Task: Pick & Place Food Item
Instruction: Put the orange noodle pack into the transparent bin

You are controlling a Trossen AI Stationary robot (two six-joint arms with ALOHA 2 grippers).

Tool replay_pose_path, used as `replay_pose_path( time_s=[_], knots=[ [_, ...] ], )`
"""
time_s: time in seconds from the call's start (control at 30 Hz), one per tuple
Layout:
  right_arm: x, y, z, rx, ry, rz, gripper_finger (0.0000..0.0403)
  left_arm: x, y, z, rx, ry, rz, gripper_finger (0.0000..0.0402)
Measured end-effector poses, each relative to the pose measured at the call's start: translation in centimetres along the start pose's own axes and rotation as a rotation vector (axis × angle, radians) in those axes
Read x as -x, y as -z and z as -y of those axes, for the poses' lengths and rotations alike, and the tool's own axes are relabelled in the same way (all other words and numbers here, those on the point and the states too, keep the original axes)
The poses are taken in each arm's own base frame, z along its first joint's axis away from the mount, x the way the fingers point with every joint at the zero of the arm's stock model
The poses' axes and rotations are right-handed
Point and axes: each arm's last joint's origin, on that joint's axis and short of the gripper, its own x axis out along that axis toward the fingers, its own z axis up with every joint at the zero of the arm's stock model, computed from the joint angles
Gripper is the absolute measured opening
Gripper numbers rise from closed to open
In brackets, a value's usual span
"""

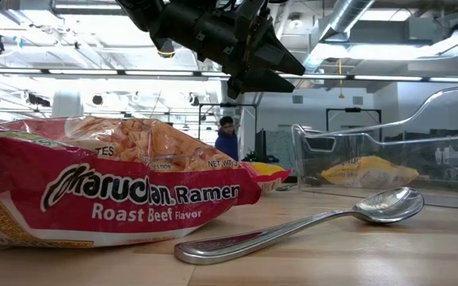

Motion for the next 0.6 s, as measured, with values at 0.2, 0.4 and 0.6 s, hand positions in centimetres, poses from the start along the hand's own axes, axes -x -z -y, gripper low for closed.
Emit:
replay_pose_path(
  time_s=[0.2,0.4,0.6],
  knots=[
    [-0.5,-1.0,0.9,0.043,0.049,0.031,0.0093,0.0,0.0,0.0,0.0,0.0,0.0,0.0209],
    [-1.2,-1.7,1.5,0.093,0.043,0.017,0.0088,0.0,-0.2,0.1,0.0,0.004,0.019,0.0209],
    [-1.7,-3.0,1.0,0.213,-0.135,0.03,0.0038,0.0,-0.2,0.0,0.0,0.005,0.022,0.0209]
  ],
)
